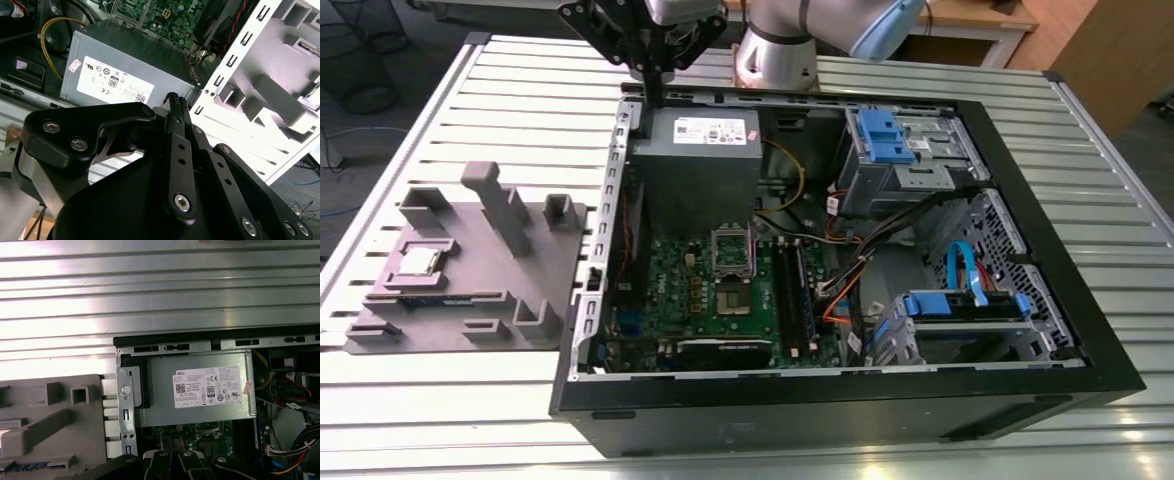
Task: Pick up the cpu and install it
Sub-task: 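Reach for the cpu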
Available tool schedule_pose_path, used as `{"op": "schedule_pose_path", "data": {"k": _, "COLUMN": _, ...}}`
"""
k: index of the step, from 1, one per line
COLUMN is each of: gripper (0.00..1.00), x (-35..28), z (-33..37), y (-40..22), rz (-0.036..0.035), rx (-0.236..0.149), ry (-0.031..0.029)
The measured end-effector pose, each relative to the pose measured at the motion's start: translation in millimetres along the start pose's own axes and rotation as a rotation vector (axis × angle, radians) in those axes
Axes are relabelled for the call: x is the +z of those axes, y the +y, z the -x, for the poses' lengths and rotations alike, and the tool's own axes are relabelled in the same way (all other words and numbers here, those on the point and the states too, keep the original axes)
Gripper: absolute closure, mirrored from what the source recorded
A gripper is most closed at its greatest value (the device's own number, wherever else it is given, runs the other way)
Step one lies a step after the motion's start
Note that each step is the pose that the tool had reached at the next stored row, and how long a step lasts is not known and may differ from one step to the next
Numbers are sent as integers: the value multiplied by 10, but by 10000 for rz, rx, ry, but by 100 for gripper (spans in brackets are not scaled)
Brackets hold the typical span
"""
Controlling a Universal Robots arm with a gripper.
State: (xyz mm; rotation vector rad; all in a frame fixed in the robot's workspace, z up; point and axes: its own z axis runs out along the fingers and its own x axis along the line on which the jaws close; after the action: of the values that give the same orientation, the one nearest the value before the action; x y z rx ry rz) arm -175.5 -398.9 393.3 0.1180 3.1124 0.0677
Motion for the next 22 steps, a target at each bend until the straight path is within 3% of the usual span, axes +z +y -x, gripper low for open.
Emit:
{"op": "schedule_pose_path", "data": {"k": 8, "gripper": 89, "x": -1, "z": -10, "y": -1, "rz": 0, "rx": 1, "ry": 0}}
{"op": "schedule_pose_path", "data": {"k": 22, "gripper": 89, "x": -3, "z": -98, "y": -8, "rz": -1, "rx": 0, "ry": 1}}
